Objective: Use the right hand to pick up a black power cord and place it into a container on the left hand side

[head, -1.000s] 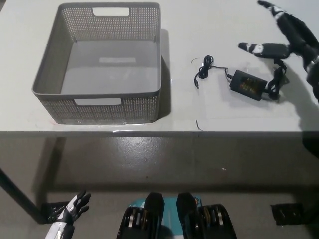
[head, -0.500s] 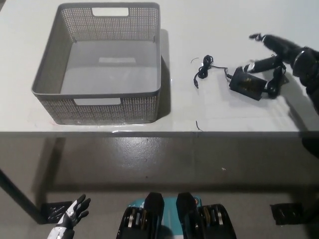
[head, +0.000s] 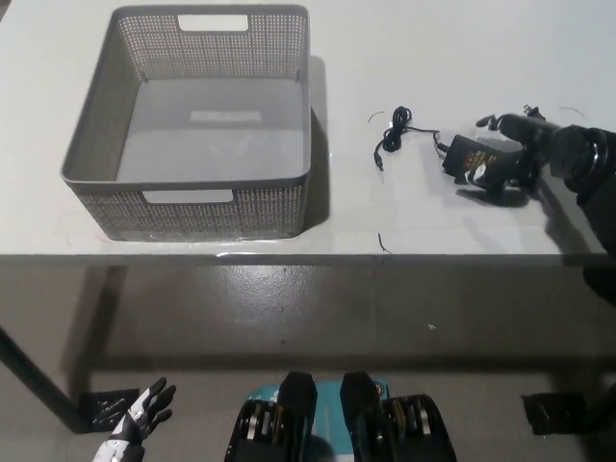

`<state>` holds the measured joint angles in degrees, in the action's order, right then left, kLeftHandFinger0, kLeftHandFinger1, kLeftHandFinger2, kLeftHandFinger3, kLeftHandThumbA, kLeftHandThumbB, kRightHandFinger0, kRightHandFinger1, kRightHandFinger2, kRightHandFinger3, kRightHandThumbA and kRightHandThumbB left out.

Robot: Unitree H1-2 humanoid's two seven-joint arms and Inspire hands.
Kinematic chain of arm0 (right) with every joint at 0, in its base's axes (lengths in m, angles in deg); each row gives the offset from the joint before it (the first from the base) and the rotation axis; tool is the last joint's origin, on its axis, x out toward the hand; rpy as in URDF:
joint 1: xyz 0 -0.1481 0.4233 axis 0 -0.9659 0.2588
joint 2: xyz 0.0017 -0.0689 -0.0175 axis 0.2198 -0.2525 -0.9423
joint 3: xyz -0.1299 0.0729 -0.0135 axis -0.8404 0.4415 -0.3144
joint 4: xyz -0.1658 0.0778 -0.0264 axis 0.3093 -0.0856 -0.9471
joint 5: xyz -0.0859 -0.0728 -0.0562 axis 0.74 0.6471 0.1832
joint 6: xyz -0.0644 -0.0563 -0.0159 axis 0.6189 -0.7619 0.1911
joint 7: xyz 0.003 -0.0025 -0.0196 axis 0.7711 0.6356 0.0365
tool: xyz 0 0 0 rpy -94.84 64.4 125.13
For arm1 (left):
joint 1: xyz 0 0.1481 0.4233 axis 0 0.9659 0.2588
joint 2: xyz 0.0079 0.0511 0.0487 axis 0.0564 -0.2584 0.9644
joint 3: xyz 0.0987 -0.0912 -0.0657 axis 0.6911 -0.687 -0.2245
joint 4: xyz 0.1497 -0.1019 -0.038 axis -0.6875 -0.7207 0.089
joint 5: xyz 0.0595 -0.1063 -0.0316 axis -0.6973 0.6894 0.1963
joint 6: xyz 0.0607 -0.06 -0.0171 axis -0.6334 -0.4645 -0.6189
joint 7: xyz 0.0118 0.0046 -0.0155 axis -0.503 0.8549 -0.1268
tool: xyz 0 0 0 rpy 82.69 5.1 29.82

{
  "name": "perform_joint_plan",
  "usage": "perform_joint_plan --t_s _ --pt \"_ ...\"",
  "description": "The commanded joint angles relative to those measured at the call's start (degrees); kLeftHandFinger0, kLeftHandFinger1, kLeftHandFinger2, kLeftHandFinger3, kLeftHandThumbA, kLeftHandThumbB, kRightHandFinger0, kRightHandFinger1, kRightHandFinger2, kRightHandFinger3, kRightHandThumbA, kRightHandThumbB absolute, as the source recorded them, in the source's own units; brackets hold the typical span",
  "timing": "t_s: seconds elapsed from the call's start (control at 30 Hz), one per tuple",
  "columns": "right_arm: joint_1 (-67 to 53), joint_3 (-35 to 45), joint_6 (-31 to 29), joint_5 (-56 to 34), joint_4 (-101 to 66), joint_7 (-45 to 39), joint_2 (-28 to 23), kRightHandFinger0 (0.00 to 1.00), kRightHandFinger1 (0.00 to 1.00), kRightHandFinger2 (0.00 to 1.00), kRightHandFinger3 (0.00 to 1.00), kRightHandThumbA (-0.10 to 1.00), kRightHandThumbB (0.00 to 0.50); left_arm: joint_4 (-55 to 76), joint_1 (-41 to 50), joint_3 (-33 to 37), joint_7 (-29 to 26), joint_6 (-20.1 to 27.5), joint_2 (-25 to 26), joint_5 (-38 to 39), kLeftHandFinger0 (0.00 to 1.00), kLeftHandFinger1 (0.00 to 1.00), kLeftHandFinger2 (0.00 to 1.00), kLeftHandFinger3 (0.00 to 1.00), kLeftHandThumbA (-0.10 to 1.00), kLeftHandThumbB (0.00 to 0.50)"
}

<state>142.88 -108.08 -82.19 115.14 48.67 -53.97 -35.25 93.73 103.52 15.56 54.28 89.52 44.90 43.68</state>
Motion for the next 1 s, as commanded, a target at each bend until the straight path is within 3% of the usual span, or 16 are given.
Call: perform_joint_plan --t_s 0.0,0.13,0.23,0.47,0.6,0.63,0.7,0.73,0.77,0.8,0.83,0.87,0.9,0.93,0.97 --pt "3.75 -0.32 -1.37 0.6 0.71 -0.1 0.72 1.0 1.0 1.0 1.0 0.91 0.5 1.5 -0.02 -0.43 0.75 0.78 1.04 0.95 1.0 1.0 1.0 1.0 1.0 0.298" --pt "2.86 -0.65 -1.27 0.7 1.27 -0.54 1.64 1.0 1.0 1.0 1.0 0.9 0.5 1.49 0.65 -0.69 0.77 1.43 1.09 0.95 1.0 1.0 1.0 1.0 1.0 0.287" --pt "2.65 -0.06 -1.11 0.01 2.99 -0.22 2.57 1.0 1.0 1.0 1.0 0.84 0.5 1.71 0.25 -0.82 0.72 1.08 1.1 0.83 1.0 1.0 1.0 1.0 1.0 0.302" --pt "1.73 -1.14 -1.12 1.08 5.69 1.14 4.16 1.0 1.0 1.0 1.0 0.88 0.5 1.39 0.28 -0.69 0.9 1.43 1.04 1.48 1.0 1.0 1.0 1.0 1.0 0.298" --pt "1.47 -0.48 -1.12 0.15 7.19 0.19 4.61 1.0 1.0 1.0 1.0 0.84 0.5 1.4 0.09 -0.69 0.71 1.65 0.74 1.51 1.0 1.0 1.0 1.0 1.0 0.295" --pt "1.29 -0.57 -1.72 0.26 7.47 0.79 4.65 1.0 1.0 1.0 1.0 0.8 0.498 1.27 0.07 -0.83 0.45 1.79 0.62 1.1 1.0 1.0 1.0 1.0 1.0 0.298" --pt "0.72 0.38 -2.56 -0.42 7.94 4.41 4.63 1.0 1.0 1.0 1.0 0.54 0.382 1.15 -0.09 -0.96 0.46 1.56 0.75 1.18 1.0 1.0 1.0 1.0 1.0 0.304" --pt "-0.02 1.25 -3.12 -0.82 7.95 9.19 4.59 0.99 0.96 0.95 0.91 0.36 0.307 1.31 -0.13 -0.91 0.64 1.65 0.94 1.21 1.0 1.0 1.0 1.0 1.0 0.299" --pt "-0.41 1.15 -3.68 -0.42 7.96 11.56 4.53 0.62 0.66 0.66 0.59 0.09 0.293 1.37 -0.03 -0.91 0.64 1.73 0.95 1.17 1.0 1.0 1.0 1.0 1.0 0.299" --pt "-0.8 0.9 -4.31 0.12 7.96 13.97 4.45 0.51 0.58 0.57 0.5 0.02 0.284 1.44 0.09 -0.92 0.62 1.8 0.95 1.12 1.0 1.0 1.0 1.0 1.0 0.299" --pt "-1.3 0.17 -5.83 1.24 7.93 18.42 4.08 0.28 0.35 0.38 0.33 -0.08 0.235 1.5 -0.02 -0.88 0.81 1.64 1.0 1.74 1.0 1.0 1.0 1.0 1.0 0.294" --pt "-1.54 0.12 -6.58 1.51 8.0 21.75 3.88 0.05 0.19 0.28 0.34 -0.1 0.143 1.64 -0.2 -0.92 0.86 1.32 1.01 2.14 1.0 1.0 1.0 1.0 1.0 0.296" --pt "-1.7 0.78 -7.3 0.95 8.04 23.77 3.66 0.0 0.17 0.41 0.43 -0.1 0.117 1.6 -0.3 -0.95 0.81 1.41 0.96 2.08 1.0 1.0 1.0 1.0 1.0 0.297" --pt "-1.65 1.21 -7.7 0.49 8.12 24.42 3.63 0.06 0.33 0.64 0.64 -0.1 0.093 1.74 -0.24 -1.0 0.72 1.36 0.97 1.86 1.0 1.0 1.0 1.0 1.0 0.299" --pt "-1.61 1.42 -8.05 0.22 8.24 24.82 3.6 0.19 0.62 0.94 0.97 -0.1 0.078 1.93 -0.05 -1.08 0.59 1.2 0.95 1.55 1.0 1.0 1.0 1.0 1.0 0.306"
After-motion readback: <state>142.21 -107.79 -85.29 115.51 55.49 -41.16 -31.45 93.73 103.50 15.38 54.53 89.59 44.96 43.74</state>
